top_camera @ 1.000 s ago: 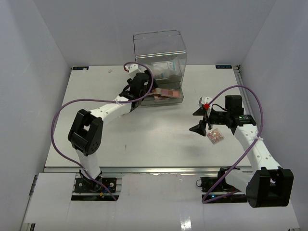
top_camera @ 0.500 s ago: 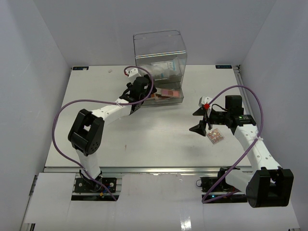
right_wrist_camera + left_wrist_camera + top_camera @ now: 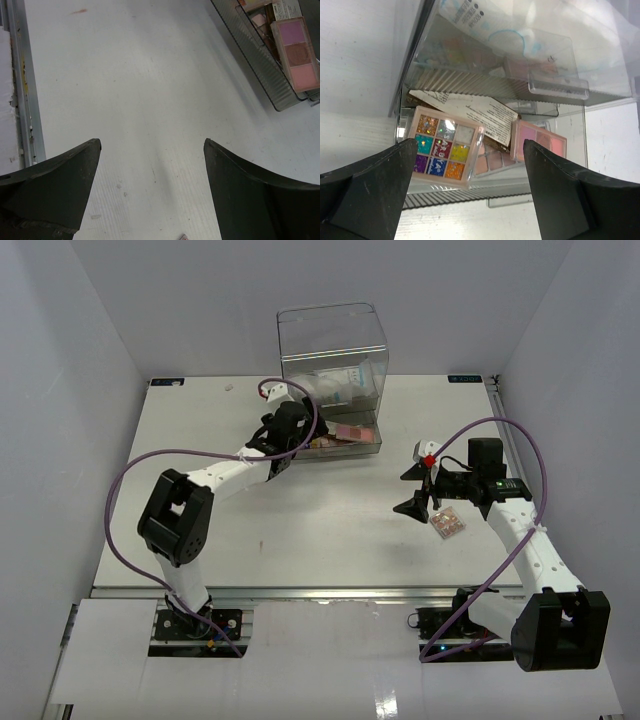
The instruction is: Organize the makeup
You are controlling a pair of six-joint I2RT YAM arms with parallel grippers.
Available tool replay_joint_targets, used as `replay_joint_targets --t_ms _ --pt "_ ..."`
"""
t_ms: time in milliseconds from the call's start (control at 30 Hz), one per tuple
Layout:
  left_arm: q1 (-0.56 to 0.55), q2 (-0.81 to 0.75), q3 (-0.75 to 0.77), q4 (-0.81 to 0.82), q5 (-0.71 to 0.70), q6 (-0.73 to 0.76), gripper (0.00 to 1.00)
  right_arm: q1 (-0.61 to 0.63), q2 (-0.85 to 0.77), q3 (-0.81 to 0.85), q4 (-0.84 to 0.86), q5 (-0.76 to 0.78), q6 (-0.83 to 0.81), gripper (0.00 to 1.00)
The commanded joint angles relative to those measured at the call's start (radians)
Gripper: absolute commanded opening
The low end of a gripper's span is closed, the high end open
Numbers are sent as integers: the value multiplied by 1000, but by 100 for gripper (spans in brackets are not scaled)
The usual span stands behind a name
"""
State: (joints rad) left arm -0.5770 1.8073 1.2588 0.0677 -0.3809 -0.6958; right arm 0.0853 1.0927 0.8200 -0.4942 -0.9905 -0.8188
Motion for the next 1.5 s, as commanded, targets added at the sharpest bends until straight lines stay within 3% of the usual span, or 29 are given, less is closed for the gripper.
replay_joint_targets --t_ms 0,133,333,467,567,733,833,1067,1233,1467 --pt "3 -123 -35 9 59 23 98 -4 -5 -7 13 -18 -14 90" --pt "3 -200 -59 4 103 81 98 -6 -2 -5 3 -10 -23 90" --pt "4 -380 -132 -49 189 297 98 -13 21 -8 -17 55 -35 90" --pt "5 -588 -218 -104 357 469 98 -12 41 1 -66 219 -9 90" --pt "5 -777 -338 -82 406 553 98 -2 49 7 -124 401 6 90" --pt "6 -970 -520 -32 356 611 98 4 40 -12 -254 568 -29 90" --pt "8 -982 -556 -53 333 631 98 5 17 -73 -271 617 -51 90" --pt "6 -963 -544 -63 435 626 98 5 67 -160 -198 772 -38 90" --pt "6 -981 -546 -63 436 625 98 1 166 -146 -117 900 59 90" --pt "6 -996 -547 -63 434 627 98 -1 187 -122 -33 992 142 90"
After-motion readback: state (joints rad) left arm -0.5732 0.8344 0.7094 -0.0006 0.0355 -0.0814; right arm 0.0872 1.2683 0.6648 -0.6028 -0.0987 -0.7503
